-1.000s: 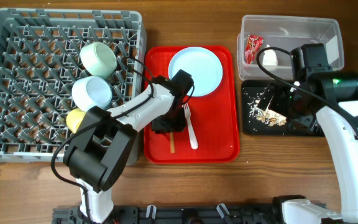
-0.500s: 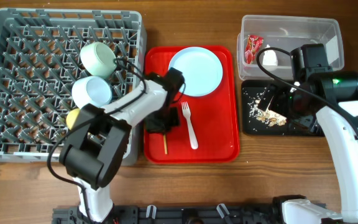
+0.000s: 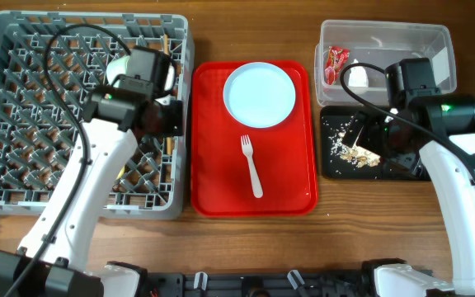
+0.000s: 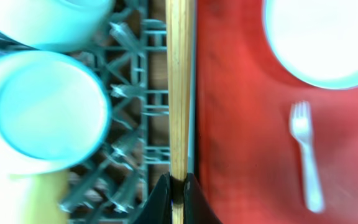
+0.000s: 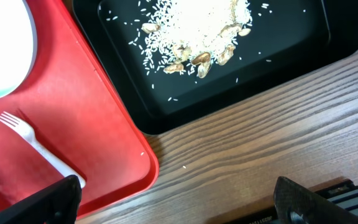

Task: Sort waste into correct bins and load items into the dishwasher rack
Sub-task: 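Move the left gripper back to the white fork on the red tray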

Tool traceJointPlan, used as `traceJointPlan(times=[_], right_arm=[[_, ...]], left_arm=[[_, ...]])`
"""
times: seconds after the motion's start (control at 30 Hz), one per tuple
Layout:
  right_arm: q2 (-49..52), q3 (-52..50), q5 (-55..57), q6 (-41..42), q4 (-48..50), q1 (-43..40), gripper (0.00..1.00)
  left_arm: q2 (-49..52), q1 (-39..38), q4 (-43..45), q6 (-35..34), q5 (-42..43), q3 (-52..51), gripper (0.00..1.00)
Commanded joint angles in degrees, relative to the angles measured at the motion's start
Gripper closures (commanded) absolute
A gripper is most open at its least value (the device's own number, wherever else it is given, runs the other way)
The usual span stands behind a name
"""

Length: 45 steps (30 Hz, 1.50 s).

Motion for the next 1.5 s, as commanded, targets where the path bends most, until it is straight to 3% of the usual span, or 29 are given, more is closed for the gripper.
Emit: traceJointPlan(times=[0.0,0.07,0.13,0.17,0.2,0.23,0.3,0.4,0.5,0.57,0.7,0.83,1.23,1.33,1.43,1.47], right_arm=[[-0.3,0.9,0.5,-0.6,0.0,-0.2,0.0],[-0.3,0.9,0.5,-0.6,0.0,-0.2,0.0],[-0.3,0.9,0.5,-0.6,-0.1,-0.2,0.0],[-0.3,0.9,0.5,-0.6,-0.1,-0.2,0.0],[-0.3,0.9,0.5,-0.6,-0.1,-0.2,0.0],[-0.3,0.9,0.5,-0.6,-0.1,-0.2,0.0],[-0.3,0.9,0.5,-0.6,0.0,-0.2,0.0],[-0.3,0.9,0.5,-0.6,0.0,-0.2,0.0],[-0.3,0.9,0.5,-0.5,0.2,-0.2,0.0],[-0.3,0.9,0.5,-0.5,0.4,-0.2,0.0],[-0.3,0.9,0.5,-0.3,0.3,-0.2,0.0],[-0.3,0.9,0.5,-0.3,0.3,-0.2,0.0],[-0.3,0.9,0.5,-0.3,0.3,-0.2,0.0],[-0.3,0.9,0.5,-0.3,0.2,-0.2,0.0],[-0.3,0.9,0.5,-0.3,0.1,-0.2,0.0],[-0.3,0.9,0.5,-0.3,0.1,-0.2,0.0]], left_arm=[[4.3,1.9,1.1,2.7,-2.6,0.2,0.96],[6.8,1.9,1.7,2.6,-2.9,0.2,0.94],[8.6,1.9,2.0,2.5,-3.3,0.2,0.83],[9.2,2.0,2.3,2.5,-3.3,0.2,0.75],[9.6,2.0,2.3,2.6,-3.3,0.2,0.55],[9.6,2.0,2.3,2.5,-3.3,0.2,0.47],[9.2,2.0,2.4,2.5,-3.3,0.3,0.43],[7.6,1.9,2.5,0.1,-1.6,0.4,0.43],[6.0,0.1,3.5,0.0,10.3,0.4,0.43],[6.0,-2.9,4.7,-4.5,15.9,0.3,0.42],[8.0,-9.7,7.3,-20.7,10.6,0.3,0.41],[12.7,-16.7,10.2,-27.8,6.0,0.3,0.41],[28.9,-28.4,13.8,-31.5,-1.1,0.3,0.43],[31.0,-28.3,13.8,-31.6,-2.1,0.3,0.46],[31.5,-28.3,13.8,-31.6,-2.1,0.3,0.72],[31.5,-28.3,13.8,-31.6,-2.1,0.3,0.74]])
